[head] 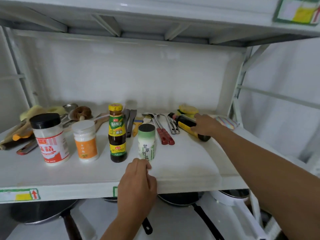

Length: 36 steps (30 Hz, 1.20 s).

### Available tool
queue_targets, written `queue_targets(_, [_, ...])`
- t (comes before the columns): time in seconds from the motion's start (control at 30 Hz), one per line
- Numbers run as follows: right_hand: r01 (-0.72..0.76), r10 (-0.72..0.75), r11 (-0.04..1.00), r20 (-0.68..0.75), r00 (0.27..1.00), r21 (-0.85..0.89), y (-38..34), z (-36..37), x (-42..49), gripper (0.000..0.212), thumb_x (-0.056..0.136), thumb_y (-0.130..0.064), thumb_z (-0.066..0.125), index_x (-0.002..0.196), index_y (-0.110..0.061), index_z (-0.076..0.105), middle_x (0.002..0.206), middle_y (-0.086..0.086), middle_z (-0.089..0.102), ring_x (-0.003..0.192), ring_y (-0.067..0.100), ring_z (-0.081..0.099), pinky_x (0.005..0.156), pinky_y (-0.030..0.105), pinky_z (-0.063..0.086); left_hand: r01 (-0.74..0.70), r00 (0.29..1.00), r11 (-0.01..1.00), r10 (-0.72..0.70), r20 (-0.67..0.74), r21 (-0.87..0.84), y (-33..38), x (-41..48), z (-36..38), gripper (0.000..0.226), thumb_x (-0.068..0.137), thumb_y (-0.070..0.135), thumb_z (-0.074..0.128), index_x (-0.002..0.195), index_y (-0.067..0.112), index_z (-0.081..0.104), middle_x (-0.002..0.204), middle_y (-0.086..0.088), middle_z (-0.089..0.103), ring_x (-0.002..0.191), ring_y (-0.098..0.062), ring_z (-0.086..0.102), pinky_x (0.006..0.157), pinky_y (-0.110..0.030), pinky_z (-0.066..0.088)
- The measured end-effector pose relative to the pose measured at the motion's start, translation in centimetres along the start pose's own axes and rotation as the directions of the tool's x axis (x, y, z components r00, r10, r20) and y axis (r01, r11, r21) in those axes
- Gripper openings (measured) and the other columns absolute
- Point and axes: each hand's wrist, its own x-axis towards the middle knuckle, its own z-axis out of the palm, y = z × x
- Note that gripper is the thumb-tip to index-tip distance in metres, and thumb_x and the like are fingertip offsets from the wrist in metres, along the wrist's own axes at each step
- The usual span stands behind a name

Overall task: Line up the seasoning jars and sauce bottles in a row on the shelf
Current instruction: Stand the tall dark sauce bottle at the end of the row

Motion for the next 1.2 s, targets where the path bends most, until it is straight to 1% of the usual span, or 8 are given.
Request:
queue_targets(0.17, [-0.065, 0.066, 0.997, 0.007, 0.998, -0.033, 1.1, 2.5, 2.4, 0.066, 0.093, -0.053, 0.066, 0.141, -0.012, 0.044, 0.109, 0.009, 0.060, 0.096, 0.030, 0.062, 0.073, 0.036, 0.047, -0.031, 0.999, 0.998, 0.031, 0.016, 0.053, -0.1, 0.2, 0.4, 0.025, 0.080, 0.011, 0.067, 0.098, 0.025, 0.056, 0.089, 0.008, 0.052, 0.075, -0.009, 0.049, 0.056, -0.018, 0.032])
queue_targets(0.4, [-0.109, 0.087, 0.987, -0.182, 0.980, -0.116, 1.7, 4.8, 1.4, 0.059, 0.093, -0.057, 0.062, 0.132, -0.014, 0.048, 0.113, 0.010, 0.067, 0.103, 0.032, 0.068, 0.069, 0.036, 0.045, -0.070, 0.997, 0.994, 0.068, 0.028, 0.085, -0.2, 0.1, 0.3, 0.019, 0.083, 0.015, 0.065, 0.099, 0.024, 0.058, 0.091, 0.009, 0.052, 0.077, -0.009, 0.050, 0.061, -0.023, 0.039])
queue_targets(0.6, [-0.149, 0.180, 0.981, -0.305, 0.935, 0.121, 1.4, 5.7, -3.4, 0.058, 0.094, -0.055, 0.062, 0.131, -0.013, 0.045, 0.110, 0.012, 0.065, 0.097, 0.036, 0.069, 0.067, 0.037, 0.045, -0.104, 0.994, 0.994, 0.103, 0.040, 0.032, -0.4, 0.0, -0.5, 0.020, 0.087, 0.010, 0.067, 0.099, 0.023, 0.057, 0.091, 0.008, 0.054, 0.077, -0.013, 0.055, 0.055, -0.027, 0.045])
queue_targets(0.7, [-0.077, 0.168, 0.966, -0.376, 0.911, 0.246, 1.0, 6.1, -6.6, 0.060, 0.096, -0.052, 0.063, 0.138, -0.014, 0.044, 0.112, 0.014, 0.064, 0.096, 0.036, 0.067, 0.067, 0.037, 0.046, -0.068, 0.996, 0.998, 0.069, 0.064, -0.008, -0.1, 0.1, -1.2, 0.013, 0.091, 0.013, 0.062, 0.096, 0.025, 0.058, 0.094, 0.009, 0.055, 0.085, -0.013, 0.056, 0.059, -0.028, 0.047])
queue_targets(0.83, [0.085, 0.164, 0.866, -0.440, 0.883, 0.493, -0.2, 6.9, -10.2, 0.061, 0.096, -0.055, 0.064, 0.141, -0.020, 0.044, 0.119, 0.007, 0.064, 0.098, 0.030, 0.065, 0.073, 0.038, 0.050, 0.018, 0.996, 0.987, -0.004, 0.087, -0.163, 2.1, 0.2, -2.5, 0.012, 0.097, 0.012, 0.058, 0.090, 0.021, 0.061, 0.094, 0.008, 0.059, 0.087, -0.012, 0.057, 0.071, -0.031, 0.053])
queue_targets(1.0, [0.244, 0.112, 0.670, -0.421, 0.900, 0.701, -2.9, 7.5, -12.3, 0.062, 0.093, -0.058, 0.066, 0.143, -0.033, 0.039, 0.121, -0.005, 0.061, 0.098, 0.024, 0.067, 0.076, 0.043, 0.060, -0.023, 0.989, 0.949, 0.066, 0.129, -0.315, 6.7, 1.0, -1.7, 0.020, 0.096, 0.002, 0.052, 0.087, 0.016, 0.063, 0.087, 0.005, 0.062, 0.082, -0.012, 0.059, 0.074, -0.030, 0.051])
queue_targets(1.1, [0.329, 0.034, 0.563, -0.418, 0.908, 0.759, -4.2, 7.9, -12.8, 0.059, 0.098, -0.048, 0.066, 0.146, -0.035, 0.034, 0.126, -0.006, 0.060, 0.107, 0.017, 0.067, 0.085, 0.036, 0.059, 0.075, 0.972, 0.920, 0.019, 0.233, -0.386, 8.4, 1.6, 0.1, 0.021, 0.101, 0.008, 0.050, 0.114, 0.019, 0.063, 0.104, 0.008, 0.066, 0.094, -0.009, 0.064, 0.083, -0.026, 0.052])
queue_targets(1.2, [0.373, -0.044, 0.479, -0.403, 0.914, 0.794, -4.6, 7.8, -12.5, 0.060, 0.100, -0.039, 0.068, 0.148, -0.040, 0.031, 0.134, -0.006, 0.059, 0.118, 0.012, 0.065, 0.095, 0.029, 0.056, 0.209, 0.934, 0.869, -0.042, 0.355, -0.448, 8.8, 2.6, 1.5, 0.049, 0.099, 0.007, 0.050, 0.143, 0.025, 0.041, 0.134, 0.002, 0.060, 0.116, -0.016, 0.065, 0.093, -0.028, 0.053])
